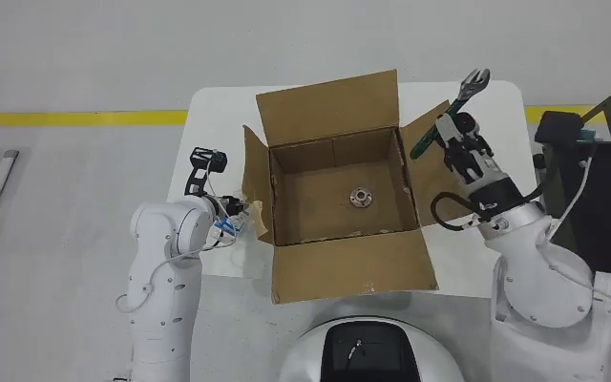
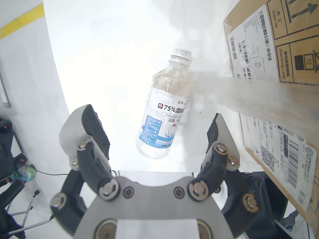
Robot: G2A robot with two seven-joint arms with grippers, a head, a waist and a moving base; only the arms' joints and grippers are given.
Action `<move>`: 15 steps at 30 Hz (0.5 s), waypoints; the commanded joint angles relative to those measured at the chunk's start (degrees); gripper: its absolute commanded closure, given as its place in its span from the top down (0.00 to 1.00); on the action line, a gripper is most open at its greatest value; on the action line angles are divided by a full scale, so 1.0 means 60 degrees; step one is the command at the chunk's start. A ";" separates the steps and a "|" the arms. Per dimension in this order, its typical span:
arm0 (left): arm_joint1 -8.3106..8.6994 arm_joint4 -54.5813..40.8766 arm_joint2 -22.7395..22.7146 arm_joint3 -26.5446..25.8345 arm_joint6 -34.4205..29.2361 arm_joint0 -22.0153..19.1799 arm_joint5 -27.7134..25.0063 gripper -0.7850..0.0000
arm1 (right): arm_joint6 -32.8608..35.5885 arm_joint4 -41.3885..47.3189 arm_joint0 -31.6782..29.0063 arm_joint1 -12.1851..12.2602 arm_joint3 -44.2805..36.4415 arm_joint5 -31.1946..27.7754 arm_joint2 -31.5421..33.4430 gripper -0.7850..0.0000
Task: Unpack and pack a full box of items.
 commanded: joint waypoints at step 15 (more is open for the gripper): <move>0.0000 0.0000 0.0000 0.0000 0.0000 0.0000 0.0000 1.00 | 0.0349 0.1235 -0.2248 0.0502 -0.0789 -0.0792 0.3492 0.00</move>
